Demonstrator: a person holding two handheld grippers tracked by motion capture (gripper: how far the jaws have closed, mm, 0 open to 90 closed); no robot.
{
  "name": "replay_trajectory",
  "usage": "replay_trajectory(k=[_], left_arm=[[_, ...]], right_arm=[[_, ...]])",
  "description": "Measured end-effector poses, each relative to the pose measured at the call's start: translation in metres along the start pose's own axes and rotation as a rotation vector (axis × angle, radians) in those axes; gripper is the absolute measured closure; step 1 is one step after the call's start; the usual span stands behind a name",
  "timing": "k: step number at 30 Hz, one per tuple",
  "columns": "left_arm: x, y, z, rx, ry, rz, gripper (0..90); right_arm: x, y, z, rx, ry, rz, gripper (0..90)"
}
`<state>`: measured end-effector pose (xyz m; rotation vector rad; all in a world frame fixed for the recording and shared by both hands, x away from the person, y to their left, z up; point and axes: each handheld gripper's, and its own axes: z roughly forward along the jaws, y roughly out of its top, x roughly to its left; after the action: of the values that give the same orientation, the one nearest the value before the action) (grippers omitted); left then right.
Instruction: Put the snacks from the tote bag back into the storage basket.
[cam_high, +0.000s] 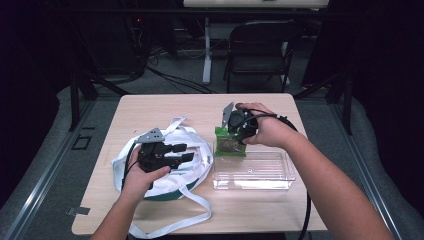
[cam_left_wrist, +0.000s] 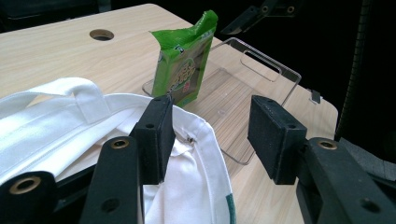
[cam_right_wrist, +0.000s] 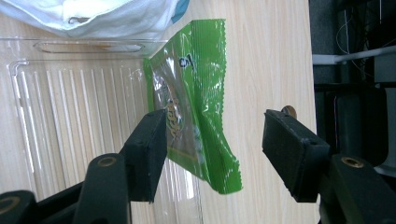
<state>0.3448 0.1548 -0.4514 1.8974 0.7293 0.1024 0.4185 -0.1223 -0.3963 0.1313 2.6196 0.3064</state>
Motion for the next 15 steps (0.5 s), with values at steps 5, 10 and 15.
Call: replay_trajectory(k=[5,10,15], left_arm=[[0.001,0.000,-0.001,0.004,0.004,-0.002,50.5],[0.002,0.000,-0.002,-0.002,0.007,-0.003,50.5],[0.003,-0.001,-0.001,0.000,0.011,-0.009,50.5]], right_arm=[[0.002,-0.006,-0.008,-0.006,-0.006,0.010,40.1],[0.004,-0.011,-0.016,-0.026,-0.010,0.028,40.2],[0.011,-0.016,-0.021,-0.034,-0.006,0.059,41.8]])
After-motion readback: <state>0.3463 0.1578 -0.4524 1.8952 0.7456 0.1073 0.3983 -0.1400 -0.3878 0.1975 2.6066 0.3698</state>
